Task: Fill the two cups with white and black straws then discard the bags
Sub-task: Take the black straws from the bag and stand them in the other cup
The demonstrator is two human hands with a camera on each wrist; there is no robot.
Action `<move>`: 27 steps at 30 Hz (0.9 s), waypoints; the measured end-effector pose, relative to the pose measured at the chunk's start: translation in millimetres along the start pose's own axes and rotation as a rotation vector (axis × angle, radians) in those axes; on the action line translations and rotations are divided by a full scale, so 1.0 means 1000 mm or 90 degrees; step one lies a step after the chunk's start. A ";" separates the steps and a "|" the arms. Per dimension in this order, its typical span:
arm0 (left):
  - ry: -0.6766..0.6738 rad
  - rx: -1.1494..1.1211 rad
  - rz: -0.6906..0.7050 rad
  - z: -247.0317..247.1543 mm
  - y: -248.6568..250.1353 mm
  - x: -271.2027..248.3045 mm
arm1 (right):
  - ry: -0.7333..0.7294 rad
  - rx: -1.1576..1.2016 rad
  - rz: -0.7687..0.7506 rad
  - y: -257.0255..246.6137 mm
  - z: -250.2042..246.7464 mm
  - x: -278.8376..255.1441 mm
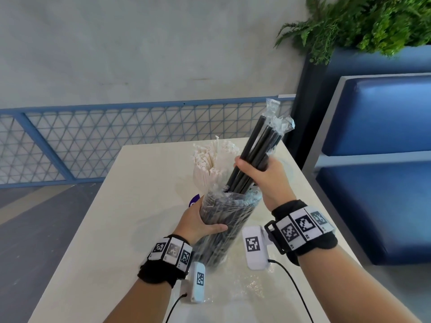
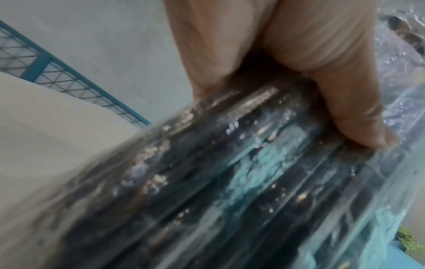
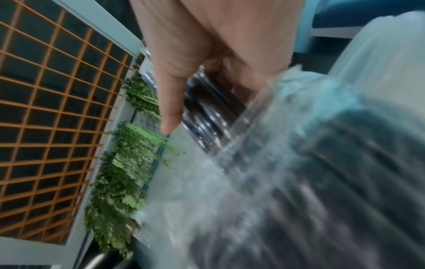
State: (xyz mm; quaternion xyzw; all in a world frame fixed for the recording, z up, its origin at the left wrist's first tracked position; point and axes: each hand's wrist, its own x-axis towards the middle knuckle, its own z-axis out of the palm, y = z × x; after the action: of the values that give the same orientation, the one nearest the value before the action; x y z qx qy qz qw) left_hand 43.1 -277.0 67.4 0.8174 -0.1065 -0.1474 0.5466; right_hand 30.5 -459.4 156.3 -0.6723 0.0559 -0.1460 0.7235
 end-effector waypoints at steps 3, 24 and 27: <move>-0.009 0.003 0.001 0.003 0.003 -0.001 | -0.079 -0.061 0.041 0.012 0.003 -0.006; 0.049 0.005 -0.005 0.003 0.004 -0.001 | 0.199 0.275 -0.066 -0.046 -0.058 0.048; 0.060 -0.003 -0.003 0.002 0.003 0.000 | 0.229 0.283 -0.082 -0.049 -0.068 0.053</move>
State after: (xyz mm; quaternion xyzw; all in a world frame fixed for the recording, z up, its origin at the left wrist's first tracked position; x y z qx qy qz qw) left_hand 42.0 -279.9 69.6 0.8223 -0.0779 -0.1104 0.5529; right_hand 55.8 -542.1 204.4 -0.4629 0.1075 -0.3170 0.8208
